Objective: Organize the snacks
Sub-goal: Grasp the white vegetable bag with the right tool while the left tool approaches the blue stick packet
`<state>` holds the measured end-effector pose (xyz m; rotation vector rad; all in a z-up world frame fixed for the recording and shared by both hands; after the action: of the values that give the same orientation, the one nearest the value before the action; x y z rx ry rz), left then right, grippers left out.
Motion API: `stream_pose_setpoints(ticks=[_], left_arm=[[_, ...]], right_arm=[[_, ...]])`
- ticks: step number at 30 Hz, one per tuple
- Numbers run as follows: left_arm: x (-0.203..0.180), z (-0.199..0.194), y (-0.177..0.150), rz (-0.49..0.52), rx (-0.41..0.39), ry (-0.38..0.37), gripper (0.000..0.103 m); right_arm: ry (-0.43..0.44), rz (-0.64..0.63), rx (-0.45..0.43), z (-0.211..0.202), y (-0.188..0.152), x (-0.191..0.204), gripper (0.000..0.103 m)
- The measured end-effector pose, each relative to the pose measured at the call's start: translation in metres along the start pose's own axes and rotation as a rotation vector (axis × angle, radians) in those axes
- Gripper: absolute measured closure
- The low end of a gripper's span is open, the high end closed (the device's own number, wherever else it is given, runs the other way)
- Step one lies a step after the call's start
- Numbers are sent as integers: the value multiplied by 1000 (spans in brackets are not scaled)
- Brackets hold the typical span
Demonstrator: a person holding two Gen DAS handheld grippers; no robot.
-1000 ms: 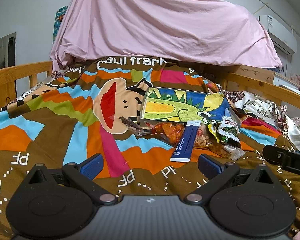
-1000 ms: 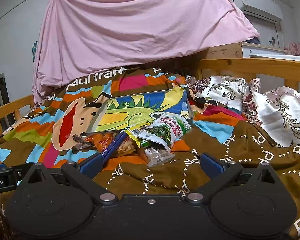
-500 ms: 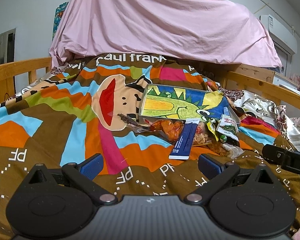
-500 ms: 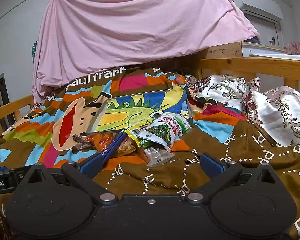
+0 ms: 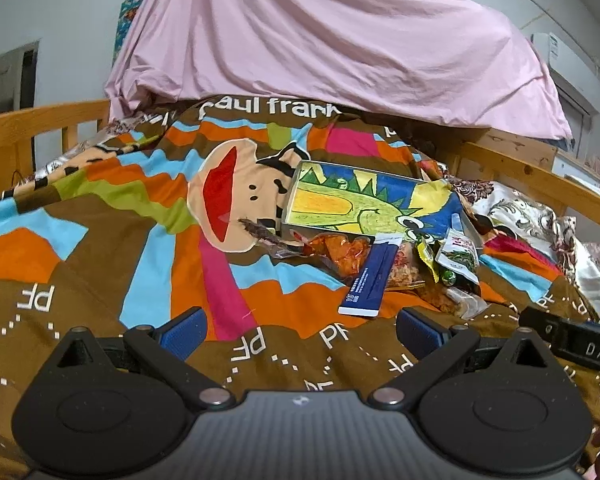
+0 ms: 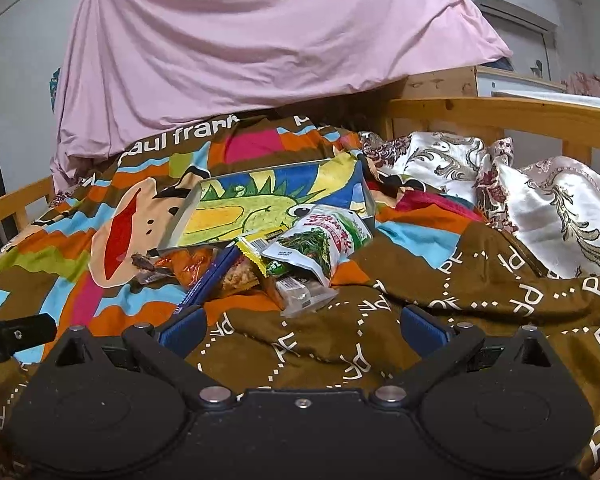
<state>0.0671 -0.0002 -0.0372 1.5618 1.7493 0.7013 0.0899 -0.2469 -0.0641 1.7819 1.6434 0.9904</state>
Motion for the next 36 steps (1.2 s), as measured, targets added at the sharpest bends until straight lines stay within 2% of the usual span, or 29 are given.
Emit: stream_pose_setpoints(ticks=[3,19,23,28,33,36], left_arm=[[2,0,0,-26,3,-11,0],[-15,6,4,17,57,83,0],[-22,9,8,20,88,136,0],[-36,13,19,56,86,177,0],[-52,23,30,80,82,181,0],[-63,32,38,100,87,178,0]], right_arm=[[-4,10,15,2,0,-1,0],[-5,116,86,12,3,-17,0],[-1,132,101,14,4,-19,0],[-3,156,117,15,6,-24,0],[1,171,124,16,10,-29,0],[-10,137,86,15,20,-31,0]])
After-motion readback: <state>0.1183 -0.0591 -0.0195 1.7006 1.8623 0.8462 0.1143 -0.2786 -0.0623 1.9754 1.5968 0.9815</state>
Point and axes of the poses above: each gripper's, at about its wrist camera, not at the fingertips, and z roughly the way its jaws point, x to its left, y to its top, the point moved 7 cm from there along z, roughly the way its jaws point, and after that the axes turned 11 degrees about x, right-handed, at the moved point
